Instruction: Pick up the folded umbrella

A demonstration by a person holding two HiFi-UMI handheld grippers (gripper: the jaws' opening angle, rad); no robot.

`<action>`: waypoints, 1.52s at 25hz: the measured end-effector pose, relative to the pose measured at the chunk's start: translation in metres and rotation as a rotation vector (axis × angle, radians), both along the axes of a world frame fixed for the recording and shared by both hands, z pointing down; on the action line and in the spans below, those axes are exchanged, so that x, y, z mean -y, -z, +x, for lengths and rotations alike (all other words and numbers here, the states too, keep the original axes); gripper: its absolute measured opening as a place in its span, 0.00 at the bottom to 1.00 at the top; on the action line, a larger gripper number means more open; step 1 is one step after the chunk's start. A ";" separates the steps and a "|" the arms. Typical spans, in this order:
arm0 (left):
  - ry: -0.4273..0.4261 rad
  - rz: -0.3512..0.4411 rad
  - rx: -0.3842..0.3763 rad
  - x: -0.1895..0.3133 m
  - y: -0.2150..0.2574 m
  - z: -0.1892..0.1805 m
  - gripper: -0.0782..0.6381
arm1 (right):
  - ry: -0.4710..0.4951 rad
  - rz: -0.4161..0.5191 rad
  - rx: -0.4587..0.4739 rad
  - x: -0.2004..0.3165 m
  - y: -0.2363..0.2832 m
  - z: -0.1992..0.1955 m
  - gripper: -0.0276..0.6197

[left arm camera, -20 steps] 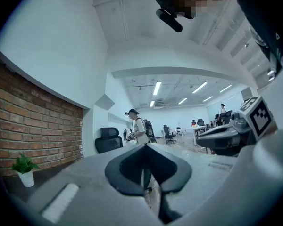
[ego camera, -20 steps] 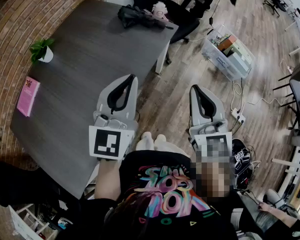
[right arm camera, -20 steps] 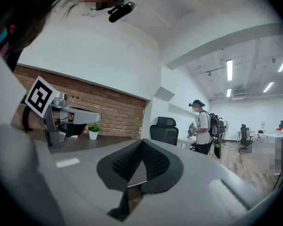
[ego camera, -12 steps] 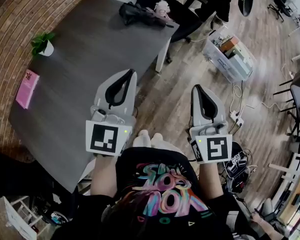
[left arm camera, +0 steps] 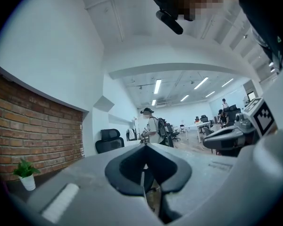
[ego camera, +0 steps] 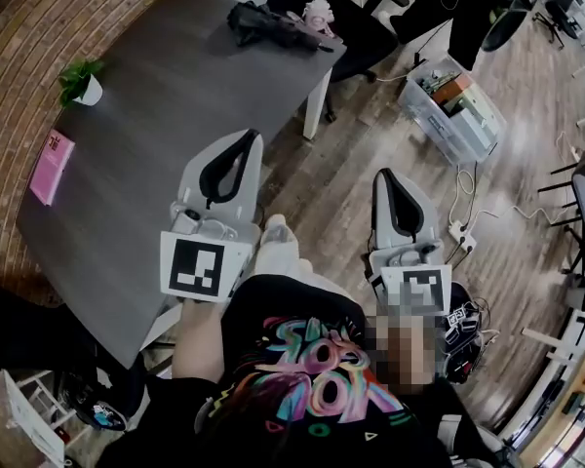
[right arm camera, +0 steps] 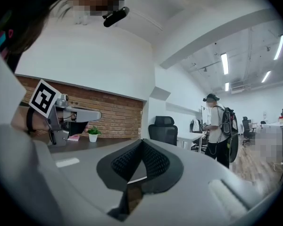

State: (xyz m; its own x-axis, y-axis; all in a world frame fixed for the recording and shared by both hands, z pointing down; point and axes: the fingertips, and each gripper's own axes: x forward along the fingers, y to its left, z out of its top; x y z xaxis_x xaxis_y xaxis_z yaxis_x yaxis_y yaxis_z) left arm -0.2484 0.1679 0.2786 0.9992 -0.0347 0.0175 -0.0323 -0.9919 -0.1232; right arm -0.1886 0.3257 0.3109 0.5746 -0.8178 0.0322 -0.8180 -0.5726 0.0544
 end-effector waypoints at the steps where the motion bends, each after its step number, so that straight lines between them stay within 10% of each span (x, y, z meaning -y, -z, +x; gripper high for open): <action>1: -0.001 -0.001 0.001 0.002 -0.002 0.005 0.11 | 0.001 -0.002 0.004 0.002 -0.002 0.004 0.04; 20: -0.075 -0.059 -0.013 0.104 -0.005 0.189 0.11 | -0.027 -0.043 0.011 0.116 -0.005 0.171 0.04; 38: -0.020 -0.135 -0.028 0.201 -0.028 0.244 0.11 | -0.001 -0.133 0.036 0.202 -0.019 0.241 0.04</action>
